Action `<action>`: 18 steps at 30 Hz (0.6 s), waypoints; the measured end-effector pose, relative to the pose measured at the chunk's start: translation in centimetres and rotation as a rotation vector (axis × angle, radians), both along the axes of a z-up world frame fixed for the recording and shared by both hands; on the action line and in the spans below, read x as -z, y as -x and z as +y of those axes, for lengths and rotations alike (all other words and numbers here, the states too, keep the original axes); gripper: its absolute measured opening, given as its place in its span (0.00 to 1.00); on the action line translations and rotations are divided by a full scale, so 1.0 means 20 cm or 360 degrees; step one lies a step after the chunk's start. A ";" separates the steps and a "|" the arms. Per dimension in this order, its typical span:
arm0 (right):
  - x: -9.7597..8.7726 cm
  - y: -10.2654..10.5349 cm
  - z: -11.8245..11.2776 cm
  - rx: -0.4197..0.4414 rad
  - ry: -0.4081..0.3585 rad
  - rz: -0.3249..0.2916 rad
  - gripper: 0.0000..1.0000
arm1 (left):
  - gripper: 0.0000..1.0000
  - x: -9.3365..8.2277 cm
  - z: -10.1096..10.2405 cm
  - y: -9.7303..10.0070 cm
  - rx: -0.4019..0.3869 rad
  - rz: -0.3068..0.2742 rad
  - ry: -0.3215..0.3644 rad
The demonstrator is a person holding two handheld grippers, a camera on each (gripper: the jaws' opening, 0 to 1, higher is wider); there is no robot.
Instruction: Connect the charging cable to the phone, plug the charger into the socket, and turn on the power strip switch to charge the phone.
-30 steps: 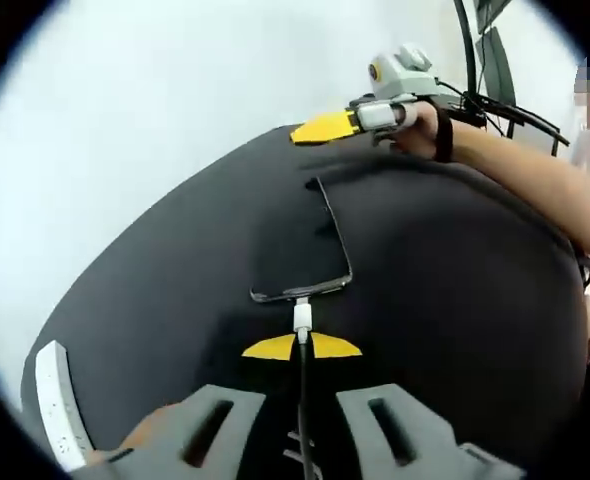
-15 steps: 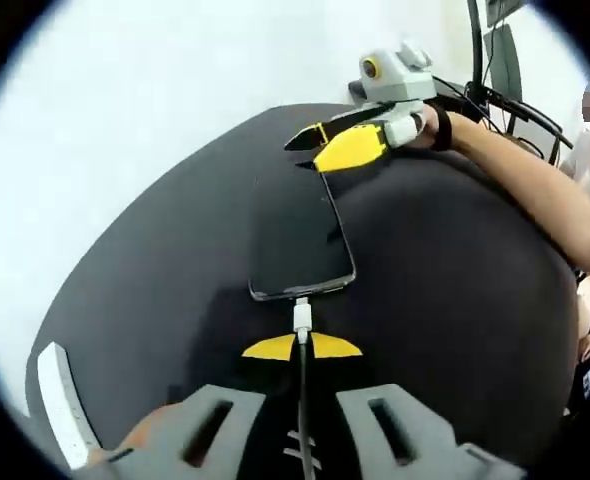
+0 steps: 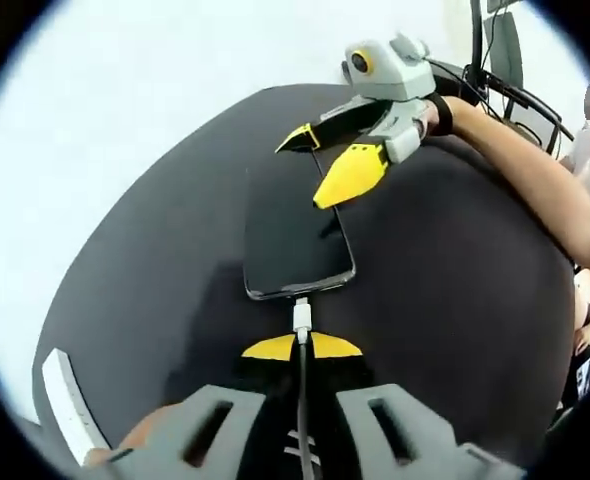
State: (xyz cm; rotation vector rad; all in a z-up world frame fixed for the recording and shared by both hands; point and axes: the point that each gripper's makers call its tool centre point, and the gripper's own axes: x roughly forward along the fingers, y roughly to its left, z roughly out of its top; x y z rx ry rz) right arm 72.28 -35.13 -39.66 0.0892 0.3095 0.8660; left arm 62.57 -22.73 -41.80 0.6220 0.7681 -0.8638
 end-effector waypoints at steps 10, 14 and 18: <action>-0.01 0.06 0.06 0.0020 -0.0020 0.0007 0.68 | 0.00 0.00 0.02 0.02 -0.0027 0.0005 0.0013; -0.01 0.05 0.05 0.0028 -0.0025 0.0013 0.67 | 0.00 0.00 0.02 0.01 -0.0032 -0.0026 0.0044; -0.01 0.05 0.05 0.0029 -0.0025 0.0014 0.67 | 0.00 -0.01 0.01 -0.01 -0.0031 -0.0027 0.0045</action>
